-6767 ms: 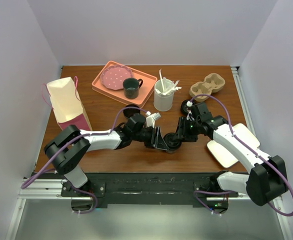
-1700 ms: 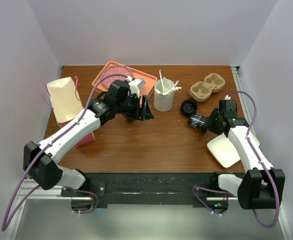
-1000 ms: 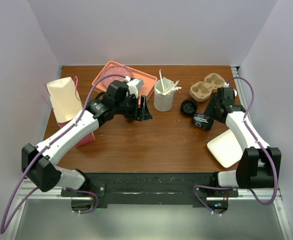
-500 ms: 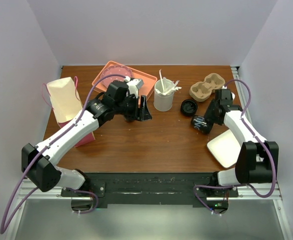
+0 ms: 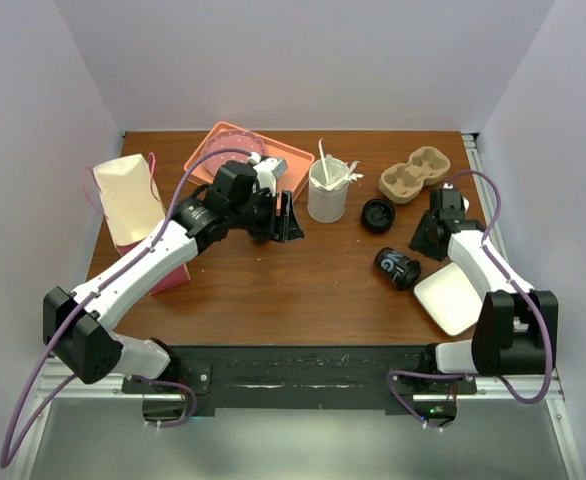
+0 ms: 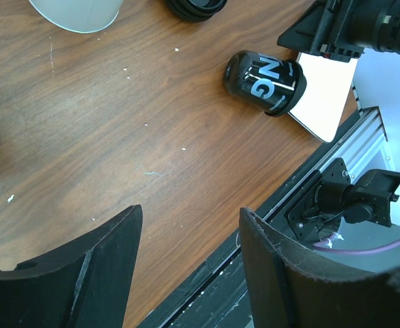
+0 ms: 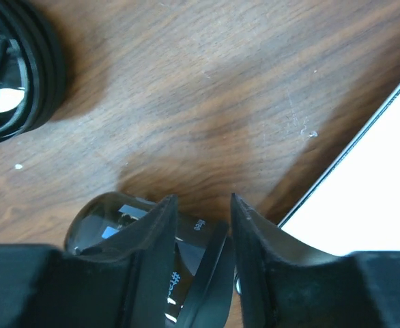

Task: Pack the takeout coffee

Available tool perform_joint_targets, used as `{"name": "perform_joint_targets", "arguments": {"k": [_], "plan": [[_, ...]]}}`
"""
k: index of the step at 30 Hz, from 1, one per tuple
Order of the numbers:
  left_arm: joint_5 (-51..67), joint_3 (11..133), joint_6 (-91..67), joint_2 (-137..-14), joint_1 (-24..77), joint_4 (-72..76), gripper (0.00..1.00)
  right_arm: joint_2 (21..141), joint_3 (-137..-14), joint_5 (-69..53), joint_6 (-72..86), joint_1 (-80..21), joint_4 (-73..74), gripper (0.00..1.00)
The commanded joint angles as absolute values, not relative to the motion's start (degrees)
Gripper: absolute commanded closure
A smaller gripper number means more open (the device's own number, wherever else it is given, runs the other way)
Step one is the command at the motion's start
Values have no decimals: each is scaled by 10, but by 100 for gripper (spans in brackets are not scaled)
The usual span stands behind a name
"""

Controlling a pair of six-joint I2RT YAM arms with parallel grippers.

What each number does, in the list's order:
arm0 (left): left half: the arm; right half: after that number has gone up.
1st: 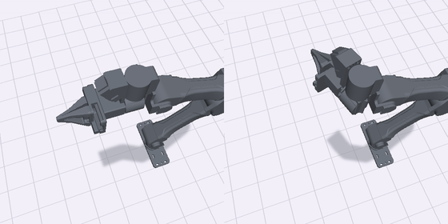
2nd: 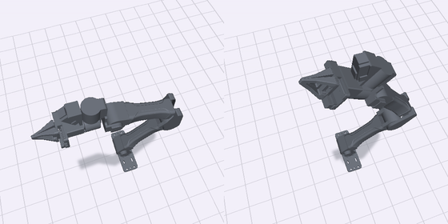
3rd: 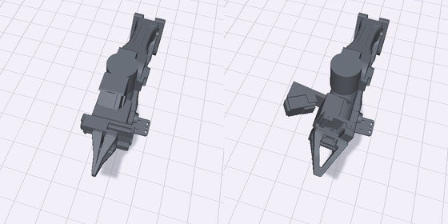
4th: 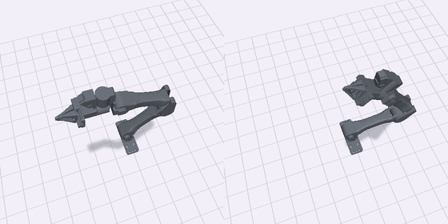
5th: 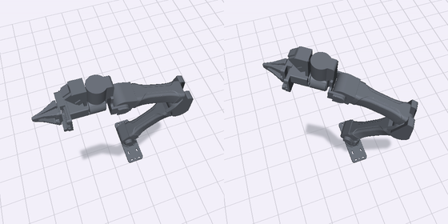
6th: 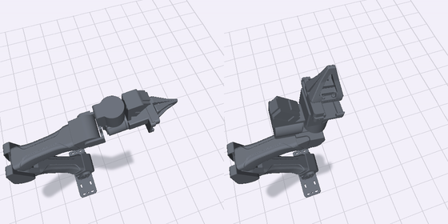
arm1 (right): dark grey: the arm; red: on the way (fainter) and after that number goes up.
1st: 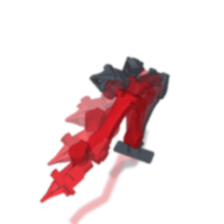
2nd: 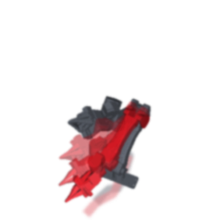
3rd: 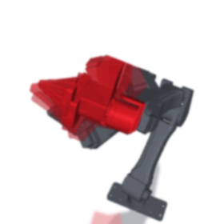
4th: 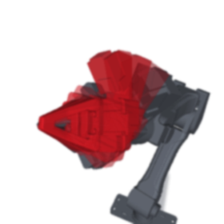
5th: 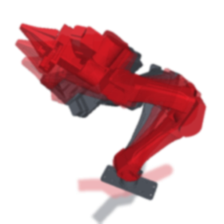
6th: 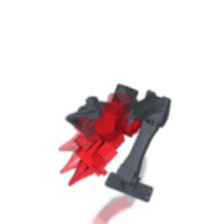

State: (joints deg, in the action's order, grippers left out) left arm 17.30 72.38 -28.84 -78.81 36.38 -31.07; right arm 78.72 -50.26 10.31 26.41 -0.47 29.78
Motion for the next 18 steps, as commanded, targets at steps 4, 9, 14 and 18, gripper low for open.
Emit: {"name": "perform_joint_targets", "arguments": {"k": [4,9,14,18], "plan": [[171,720,-274,-762,361,-301,37,753,-547,90,250,-4,361,44],[170,709,-273,-756,361,-294,36,690,-575,104,296,-5,445,40],[170,703,-272,-752,361,-285,36,626,-535,73,377,-5,504,39],[173,697,-272,-749,361,-280,36,567,-492,42,433,-6,484,39]]}}
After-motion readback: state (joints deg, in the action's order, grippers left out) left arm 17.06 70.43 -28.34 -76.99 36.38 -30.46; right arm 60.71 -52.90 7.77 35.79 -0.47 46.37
